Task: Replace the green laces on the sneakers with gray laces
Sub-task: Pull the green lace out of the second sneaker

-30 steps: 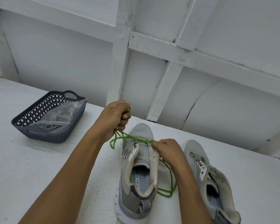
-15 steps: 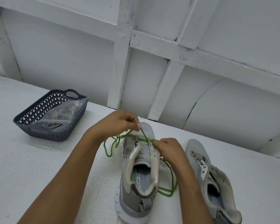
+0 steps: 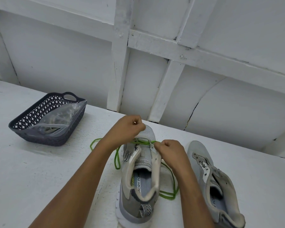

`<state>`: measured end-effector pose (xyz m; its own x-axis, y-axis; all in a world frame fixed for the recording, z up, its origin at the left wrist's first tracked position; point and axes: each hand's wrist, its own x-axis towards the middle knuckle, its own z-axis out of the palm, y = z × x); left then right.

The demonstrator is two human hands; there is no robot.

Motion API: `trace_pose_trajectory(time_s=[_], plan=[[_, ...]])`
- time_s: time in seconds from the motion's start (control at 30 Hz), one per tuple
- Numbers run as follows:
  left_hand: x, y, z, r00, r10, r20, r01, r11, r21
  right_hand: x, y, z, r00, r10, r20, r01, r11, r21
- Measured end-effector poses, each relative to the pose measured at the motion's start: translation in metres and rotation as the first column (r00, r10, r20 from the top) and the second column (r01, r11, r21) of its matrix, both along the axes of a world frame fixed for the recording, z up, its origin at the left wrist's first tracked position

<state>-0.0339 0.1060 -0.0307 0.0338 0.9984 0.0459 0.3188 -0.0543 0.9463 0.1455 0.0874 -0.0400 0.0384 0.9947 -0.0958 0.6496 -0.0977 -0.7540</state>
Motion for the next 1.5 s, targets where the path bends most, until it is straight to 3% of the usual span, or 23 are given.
trace_pose_trajectory(time_s=[0.07,0.17,0.37,0.53,0.63,0.77,0.83,0.93,1.03,1.33,1.5], plan=[[0.001,0.002,-0.005,0.974,-0.052,-0.223,0.052,0.999,-0.009,0.001,-0.001,-0.001,0.999,-0.035,-0.001,0.035,0.999,0.028],[-0.001,0.0,-0.009,0.905,-0.141,-0.402,0.115,0.989,-0.088,0.0,-0.002,-0.003,0.997,-0.078,0.023,0.076,0.995,0.057],[-0.015,0.001,-0.004,0.876,-0.108,-0.47,0.077,0.993,-0.086,-0.003,-0.003,-0.005,0.995,-0.101,0.025,0.099,0.993,0.068],[-0.034,0.005,-0.001,0.712,-0.138,-0.688,0.05,0.988,-0.146,-0.003,0.0,0.001,0.998,-0.057,-0.022,0.057,0.998,0.006],[-0.038,0.004,-0.007,0.659,-0.186,-0.729,0.072,0.98,-0.185,-0.004,0.007,0.008,0.991,0.101,0.082,-0.102,0.995,0.001],[-0.037,0.006,-0.012,0.678,-0.17,-0.715,0.097,0.985,-0.143,-0.019,0.015,0.005,0.925,0.34,0.166,-0.332,0.94,-0.078],[-0.037,0.007,-0.012,0.679,-0.168,-0.715,0.116,0.986,-0.122,-0.027,0.015,-0.002,0.891,0.391,0.232,-0.371,0.92,-0.123],[-0.036,0.005,-0.01,0.703,-0.207,-0.681,0.15,0.978,-0.142,-0.03,0.015,-0.005,0.875,0.387,0.291,-0.365,0.922,-0.127],[-0.031,0.006,-0.006,0.781,-0.206,-0.589,0.143,0.978,-0.152,-0.028,0.013,-0.005,0.89,0.375,0.259,-0.356,0.927,-0.117],[-0.032,-0.001,0.009,0.871,-0.277,-0.407,0.192,0.952,-0.236,-0.025,0.01,-0.01,0.936,0.323,0.142,-0.309,0.944,-0.115],[-0.05,-0.006,0.018,0.972,-0.22,-0.078,0.209,0.969,-0.129,-0.025,0.011,-0.011,0.941,0.308,0.142,-0.293,0.949,-0.113]])
